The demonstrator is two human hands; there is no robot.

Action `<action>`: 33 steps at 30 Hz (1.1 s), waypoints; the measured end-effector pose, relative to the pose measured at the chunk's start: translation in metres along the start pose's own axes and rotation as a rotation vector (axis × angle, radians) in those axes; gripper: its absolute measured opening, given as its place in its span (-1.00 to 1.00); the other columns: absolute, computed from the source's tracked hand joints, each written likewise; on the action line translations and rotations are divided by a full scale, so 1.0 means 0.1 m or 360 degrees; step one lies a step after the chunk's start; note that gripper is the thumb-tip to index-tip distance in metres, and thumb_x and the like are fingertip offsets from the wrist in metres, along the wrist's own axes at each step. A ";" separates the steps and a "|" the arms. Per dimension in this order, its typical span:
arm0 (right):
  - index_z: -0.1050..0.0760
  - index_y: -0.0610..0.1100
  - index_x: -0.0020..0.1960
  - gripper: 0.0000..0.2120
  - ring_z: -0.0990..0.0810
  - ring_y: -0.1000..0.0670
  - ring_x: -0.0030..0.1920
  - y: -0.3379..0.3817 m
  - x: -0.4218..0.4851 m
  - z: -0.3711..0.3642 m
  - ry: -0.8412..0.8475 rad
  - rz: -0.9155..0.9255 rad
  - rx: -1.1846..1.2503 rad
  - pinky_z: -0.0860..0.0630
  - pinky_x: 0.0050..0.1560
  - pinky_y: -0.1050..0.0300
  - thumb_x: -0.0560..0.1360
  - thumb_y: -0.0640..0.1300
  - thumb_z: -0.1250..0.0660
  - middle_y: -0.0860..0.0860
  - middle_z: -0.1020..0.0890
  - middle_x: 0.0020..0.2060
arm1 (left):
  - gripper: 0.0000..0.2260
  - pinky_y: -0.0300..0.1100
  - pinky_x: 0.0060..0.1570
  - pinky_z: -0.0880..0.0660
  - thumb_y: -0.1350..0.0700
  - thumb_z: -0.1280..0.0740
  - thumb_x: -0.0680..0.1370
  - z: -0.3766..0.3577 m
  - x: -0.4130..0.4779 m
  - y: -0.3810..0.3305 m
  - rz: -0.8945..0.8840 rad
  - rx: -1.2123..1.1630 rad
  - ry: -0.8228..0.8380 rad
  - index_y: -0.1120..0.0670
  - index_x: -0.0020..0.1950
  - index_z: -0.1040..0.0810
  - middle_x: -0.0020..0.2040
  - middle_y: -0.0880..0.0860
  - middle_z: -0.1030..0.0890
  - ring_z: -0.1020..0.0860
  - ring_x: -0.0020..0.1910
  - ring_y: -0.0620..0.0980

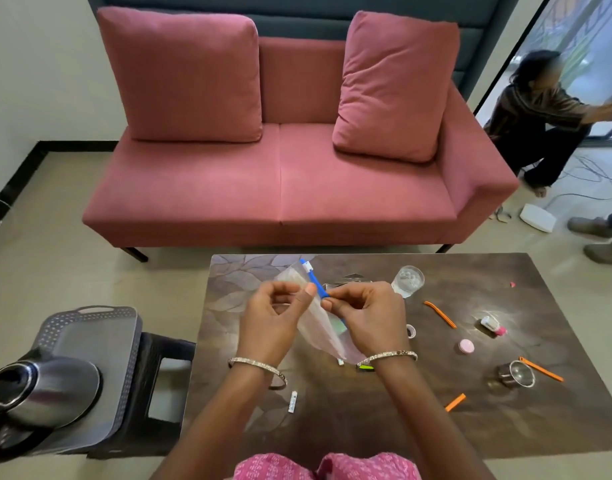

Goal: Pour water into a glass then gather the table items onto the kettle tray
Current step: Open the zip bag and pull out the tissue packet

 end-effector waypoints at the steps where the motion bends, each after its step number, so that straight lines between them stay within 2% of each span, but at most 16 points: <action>1: -0.71 0.02 -0.25 -0.85 -0.67 0.20 -0.30 -0.03 0.02 -0.02 0.0011 -0.0035 0.0050 -0.59 -0.19 0.19 0.32 -0.22 -0.58 0.16 -0.70 -0.37 | -0.74 -0.04 -0.05 -0.61 -0.08 -0.49 0.39 -0.09 0.01 0.06 0.0094 -0.0063 0.0100 0.06 -0.08 -0.61 -0.15 0.07 -0.69 -0.67 -0.12 0.03; 4: -0.73 -0.06 -0.25 -0.93 -0.72 0.01 -0.27 -0.08 0.01 -0.13 0.0094 -0.0152 0.0293 -0.65 -0.14 0.00 0.31 -0.18 -0.60 0.02 -0.72 -0.35 | -0.83 0.03 -0.06 -0.63 0.03 -0.46 0.45 -0.21 0.01 0.12 0.0247 -0.0236 0.0220 0.14 -0.11 -0.65 -0.21 0.12 -0.70 -0.68 -0.15 0.04; 5: -0.73 -0.10 -0.25 -0.93 -0.72 -0.01 -0.27 -0.09 0.00 -0.16 0.0111 -0.0187 0.0363 -0.65 -0.16 0.00 0.30 -0.18 -0.60 -0.01 -0.72 -0.35 | -0.85 -0.01 -0.10 -0.64 0.07 -0.45 0.47 -0.23 0.02 0.13 0.0269 -0.0282 0.0236 0.16 -0.12 -0.66 -0.24 0.12 -0.70 -0.68 -0.18 0.02; 7: -0.72 -0.12 -0.23 -0.91 -0.72 -0.03 -0.26 -0.12 -0.01 -0.21 0.0163 -0.0250 0.0476 -0.61 -0.25 0.13 0.30 -0.19 -0.60 -0.04 -0.73 -0.34 | -0.87 -0.10 -0.17 -0.64 0.12 -0.42 0.50 -0.23 0.04 0.11 0.0281 -0.0337 0.0269 0.18 -0.12 -0.67 -0.28 0.11 -0.68 -0.67 -0.21 0.03; 10: -0.72 -0.13 -0.18 -0.89 -0.73 -0.03 -0.22 -0.16 -0.02 -0.25 0.0271 -0.0358 0.0600 -0.56 -0.28 0.25 0.31 -0.20 -0.60 -0.06 -0.74 -0.28 | -0.85 -0.20 -0.24 -0.62 0.13 -0.38 0.54 -0.26 0.03 0.13 0.0398 -0.0436 0.0316 0.20 -0.07 -0.67 -0.19 0.18 -0.70 -0.69 -0.16 0.08; 14: -0.72 -0.16 -0.16 -0.87 -0.71 -0.02 -0.22 -0.20 0.00 -0.27 0.0369 -0.0469 0.0725 -0.57 -0.25 0.21 0.31 -0.22 -0.60 -0.10 -0.74 -0.24 | -0.81 -0.19 -0.17 -0.64 0.12 -0.34 0.57 -0.31 -0.02 0.16 0.0539 -0.0585 0.0374 0.22 -0.01 -0.66 -0.11 0.20 -0.70 -0.69 -0.10 0.09; 16: -0.72 -0.20 -0.15 -0.85 -0.73 -0.07 -0.21 -0.20 -0.01 -0.25 0.0384 -0.0484 0.0792 -0.62 -0.20 0.17 0.30 -0.24 -0.60 -0.14 -0.74 -0.23 | -0.80 -0.19 -0.19 -0.64 0.12 -0.32 0.58 -0.34 -0.05 0.15 0.0570 -0.0680 0.0400 0.24 0.00 -0.65 -0.12 0.20 -0.71 -0.69 -0.14 0.05; 19: -0.70 -0.26 -0.11 -0.83 -0.73 -0.16 -0.16 -0.21 -0.01 -0.23 0.0413 -0.0502 0.0910 -0.66 -0.13 0.09 0.31 -0.29 -0.58 -0.21 -0.73 -0.20 | -0.80 -0.20 -0.24 -0.63 0.14 -0.30 0.58 -0.38 -0.06 0.14 0.0581 -0.0763 0.0420 0.26 0.00 -0.63 -0.17 0.17 -0.70 -0.69 -0.22 -0.01; 23: -0.70 -0.27 -0.10 -0.86 -0.73 -0.12 -0.16 -0.26 -0.03 -0.18 0.0439 -0.0542 0.0979 -0.65 -0.14 0.12 0.34 -0.32 -0.55 -0.20 -0.73 -0.18 | -0.81 -0.18 -0.22 -0.64 0.18 -0.29 0.59 -0.42 -0.09 0.15 0.0560 -0.0769 0.0441 0.27 0.05 -0.62 -0.14 0.18 -0.70 -0.70 -0.18 0.01; 26: -0.70 -0.26 -0.07 -0.85 -0.73 -0.10 -0.14 -0.30 -0.06 -0.13 0.0439 -0.0510 0.0903 -0.64 -0.13 0.13 0.37 -0.32 -0.53 -0.18 -0.73 -0.18 | -0.83 -0.18 -0.22 -0.63 0.24 -0.29 0.58 -0.45 -0.11 0.15 0.0540 -0.0723 0.0437 0.28 0.09 -0.61 -0.11 0.19 -0.70 -0.69 -0.18 0.03; 29: -0.70 -0.21 -0.06 -0.84 -0.73 -0.10 -0.15 -0.29 -0.07 -0.02 0.0349 -0.0369 0.0667 -0.65 -0.10 0.07 0.36 -0.29 -0.55 -0.13 -0.74 -0.22 | -0.84 -0.20 -0.24 -0.63 0.28 -0.29 0.57 -0.51 -0.14 0.15 0.0517 -0.0660 0.0438 0.29 0.10 -0.60 -0.11 0.21 -0.69 -0.68 -0.19 0.03; 33: -0.70 -0.08 -0.10 -0.85 -0.71 0.11 -0.27 -0.10 -0.09 0.14 0.0126 -0.0007 0.0087 -0.67 -0.12 0.12 0.35 -0.24 -0.51 0.05 -0.72 -0.32 | -0.84 -0.16 -0.14 -0.65 0.29 -0.28 0.57 -0.59 -0.19 0.14 0.0509 -0.0655 0.0450 0.27 0.08 -0.62 -0.04 0.26 -0.68 -0.67 -0.12 0.05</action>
Point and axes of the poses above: each hand's wrist, its own x-axis towards the middle knuckle, its own z-axis out of the back of the hand, y = z × x, the point moved 9 cm from there along x, towards the middle knuckle
